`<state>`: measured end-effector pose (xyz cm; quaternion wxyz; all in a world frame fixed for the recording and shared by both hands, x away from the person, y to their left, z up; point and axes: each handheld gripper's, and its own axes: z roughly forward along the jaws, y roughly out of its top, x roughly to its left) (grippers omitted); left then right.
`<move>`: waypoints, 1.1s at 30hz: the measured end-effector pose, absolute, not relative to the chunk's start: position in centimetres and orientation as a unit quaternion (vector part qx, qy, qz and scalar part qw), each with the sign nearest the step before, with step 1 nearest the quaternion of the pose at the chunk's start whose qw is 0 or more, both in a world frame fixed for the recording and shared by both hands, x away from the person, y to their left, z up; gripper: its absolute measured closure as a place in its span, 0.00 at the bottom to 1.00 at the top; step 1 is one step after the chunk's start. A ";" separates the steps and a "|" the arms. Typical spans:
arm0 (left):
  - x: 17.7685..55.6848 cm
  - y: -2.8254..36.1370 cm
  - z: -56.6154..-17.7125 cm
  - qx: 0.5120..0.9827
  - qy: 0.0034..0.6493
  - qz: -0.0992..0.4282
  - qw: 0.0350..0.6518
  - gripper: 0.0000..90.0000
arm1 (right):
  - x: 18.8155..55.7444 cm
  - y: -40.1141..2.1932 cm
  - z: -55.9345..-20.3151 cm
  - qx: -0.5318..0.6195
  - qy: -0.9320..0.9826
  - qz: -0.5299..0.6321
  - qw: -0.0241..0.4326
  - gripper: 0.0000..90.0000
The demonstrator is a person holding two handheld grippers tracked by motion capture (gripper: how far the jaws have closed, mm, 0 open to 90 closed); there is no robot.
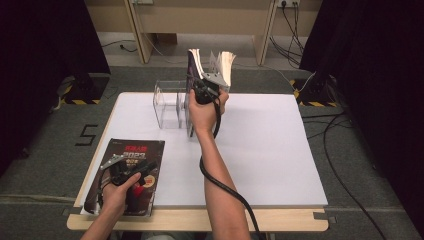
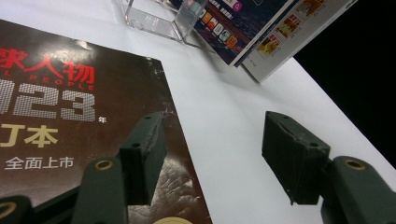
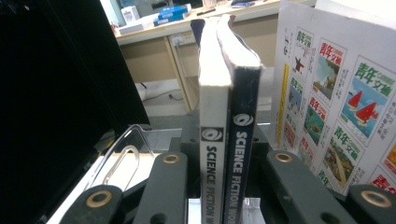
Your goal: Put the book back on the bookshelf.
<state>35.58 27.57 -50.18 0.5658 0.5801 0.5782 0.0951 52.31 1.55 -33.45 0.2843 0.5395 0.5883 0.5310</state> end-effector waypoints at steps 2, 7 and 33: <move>35.6 27.6 -50.2 0.580 0.578 0.095 0.566 0.43 | 52.3 1.5 -33.4 0.538 0.588 0.532 0.284 0.85; 35.6 27.7 -50.2 0.576 0.579 0.093 0.569 0.43 | 52.3 1.3 -32.9 0.536 0.578 0.541 0.293 0.85; 35.5 27.4 -50.1 0.580 0.572 0.092 0.573 0.45 | 50.8 2.4 -35.0 0.505 0.593 0.506 0.370 0.82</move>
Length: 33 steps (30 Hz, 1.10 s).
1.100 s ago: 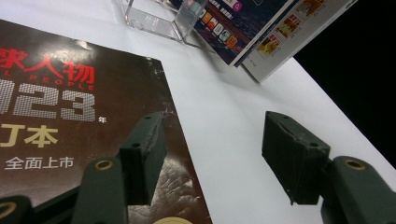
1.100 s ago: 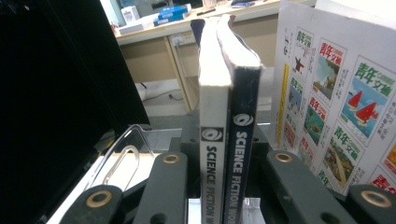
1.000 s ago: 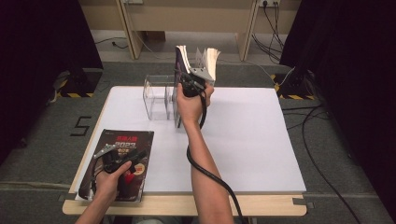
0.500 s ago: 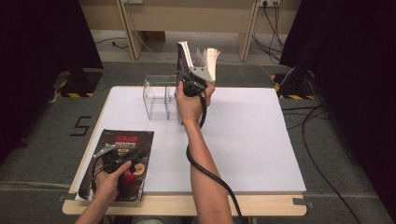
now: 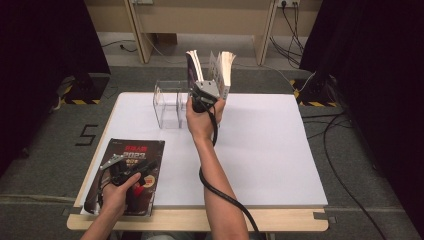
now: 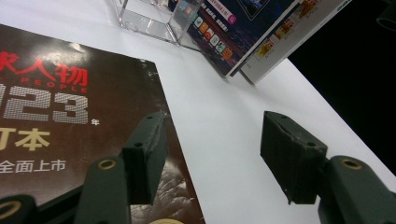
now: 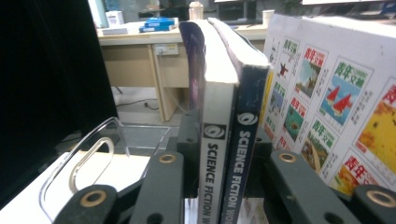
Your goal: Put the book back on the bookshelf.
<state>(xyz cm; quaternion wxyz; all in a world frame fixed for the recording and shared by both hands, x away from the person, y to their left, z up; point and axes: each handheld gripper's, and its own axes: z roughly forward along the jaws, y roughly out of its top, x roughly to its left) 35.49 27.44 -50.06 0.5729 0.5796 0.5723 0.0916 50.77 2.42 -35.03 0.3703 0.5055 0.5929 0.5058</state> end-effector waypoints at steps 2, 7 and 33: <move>35.5 27.3 -50.1 0.581 0.571 0.092 0.572 0.45 | 50.7 2.0 -35.0 0.510 0.595 0.510 0.355 0.80; 35.5 27.1 -50.2 0.583 0.571 0.091 0.571 0.45 | 51.0 1.4 -34.6 0.511 0.612 0.510 0.322 0.73; 35.5 27.2 -50.1 0.583 0.569 0.094 0.572 0.44 | 50.7 1.5 -33.9 0.520 0.620 0.499 0.310 0.62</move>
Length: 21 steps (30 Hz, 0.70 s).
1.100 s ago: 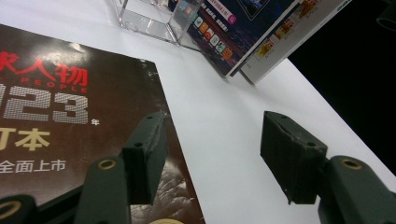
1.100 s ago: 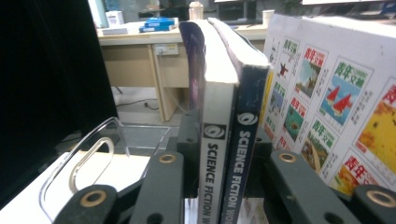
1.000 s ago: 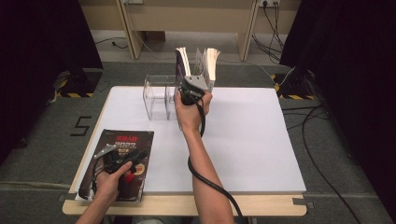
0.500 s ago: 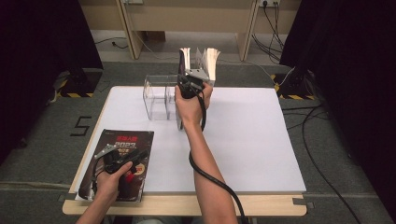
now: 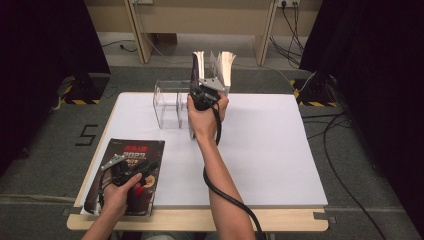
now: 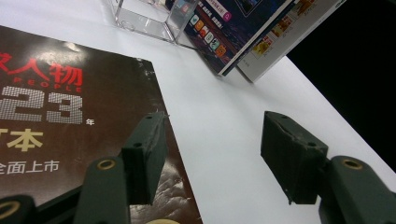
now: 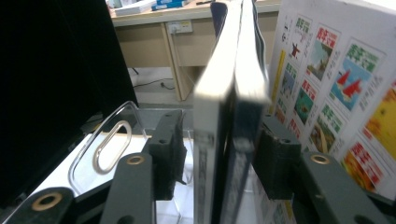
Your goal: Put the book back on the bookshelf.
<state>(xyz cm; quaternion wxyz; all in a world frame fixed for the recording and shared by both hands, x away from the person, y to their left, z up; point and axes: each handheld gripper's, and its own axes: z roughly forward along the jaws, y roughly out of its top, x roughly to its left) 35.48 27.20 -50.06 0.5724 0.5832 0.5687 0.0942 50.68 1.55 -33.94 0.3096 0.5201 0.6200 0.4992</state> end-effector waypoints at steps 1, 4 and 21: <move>35.5 27.2 -50.0 0.584 0.568 0.095 0.572 0.44 | 50.5 1.5 -34.0 0.520 0.621 0.500 0.307 0.61; 35.5 27.1 -50.0 0.585 0.567 0.098 0.571 0.44 | 49.8 1.2 -34.2 0.513 0.625 0.503 0.307 0.61; 35.3 27.0 -49.6 0.604 0.558 0.127 0.554 0.41 | 47.2 -0.8 -34.8 0.502 0.635 0.514 0.282 0.59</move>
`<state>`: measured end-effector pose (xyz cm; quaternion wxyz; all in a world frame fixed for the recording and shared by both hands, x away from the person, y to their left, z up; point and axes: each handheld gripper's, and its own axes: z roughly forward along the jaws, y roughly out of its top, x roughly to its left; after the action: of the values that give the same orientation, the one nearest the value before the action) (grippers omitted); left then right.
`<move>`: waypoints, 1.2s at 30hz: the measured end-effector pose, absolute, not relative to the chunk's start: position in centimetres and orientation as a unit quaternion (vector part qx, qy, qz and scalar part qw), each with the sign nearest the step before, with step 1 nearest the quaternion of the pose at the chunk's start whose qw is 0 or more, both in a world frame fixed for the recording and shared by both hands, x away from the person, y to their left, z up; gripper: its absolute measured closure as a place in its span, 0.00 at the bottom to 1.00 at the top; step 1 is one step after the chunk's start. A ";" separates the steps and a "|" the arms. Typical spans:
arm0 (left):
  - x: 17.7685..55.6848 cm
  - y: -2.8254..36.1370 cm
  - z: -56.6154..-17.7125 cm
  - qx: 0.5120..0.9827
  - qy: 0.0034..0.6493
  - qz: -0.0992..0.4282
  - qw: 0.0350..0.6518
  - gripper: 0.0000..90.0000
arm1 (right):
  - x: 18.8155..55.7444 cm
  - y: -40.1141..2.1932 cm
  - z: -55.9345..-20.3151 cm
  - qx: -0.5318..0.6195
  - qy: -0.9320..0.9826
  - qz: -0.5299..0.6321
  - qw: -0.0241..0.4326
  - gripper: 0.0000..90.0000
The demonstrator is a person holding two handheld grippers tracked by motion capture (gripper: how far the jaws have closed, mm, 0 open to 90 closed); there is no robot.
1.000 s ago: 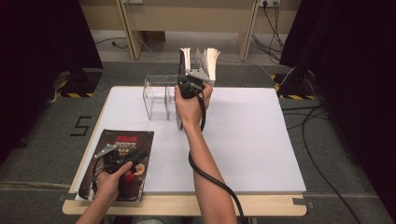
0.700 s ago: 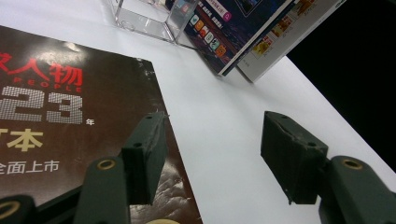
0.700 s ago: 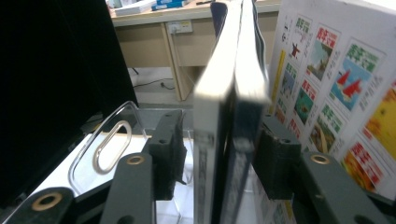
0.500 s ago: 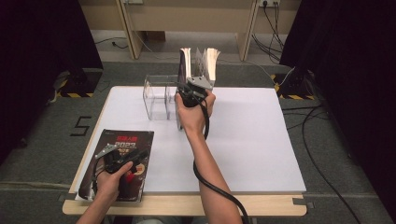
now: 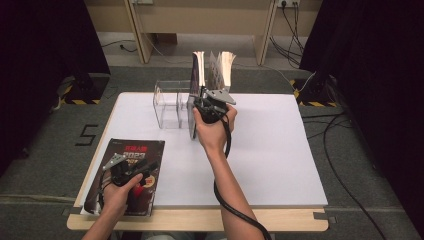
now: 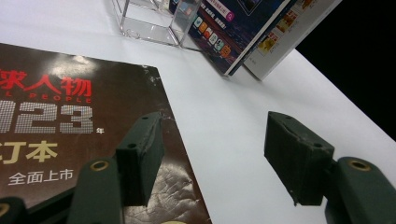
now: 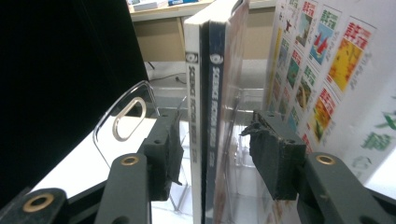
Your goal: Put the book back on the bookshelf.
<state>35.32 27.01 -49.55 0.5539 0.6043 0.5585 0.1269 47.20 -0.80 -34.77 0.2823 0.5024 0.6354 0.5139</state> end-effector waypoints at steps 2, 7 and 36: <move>35.2 27.0 -49.4 0.608 0.556 0.130 0.552 0.40 | 46.9 -0.9 -34.9 0.502 0.637 0.513 0.282 0.59; 35.2 27.0 -49.1 0.612 0.553 0.140 0.547 0.38 | 46.1 -1.4 -35.5 0.500 0.641 0.510 0.280 0.58; 35.4 28.1 -48.2 0.622 0.565 0.159 0.519 0.37 | 41.9 -2.2 -40.7 0.501 0.668 0.501 0.228 0.58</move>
<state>35.44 28.08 -48.16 0.5189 0.6216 0.5649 0.1588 41.89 -2.21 -40.66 0.2283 0.5010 0.6679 0.5007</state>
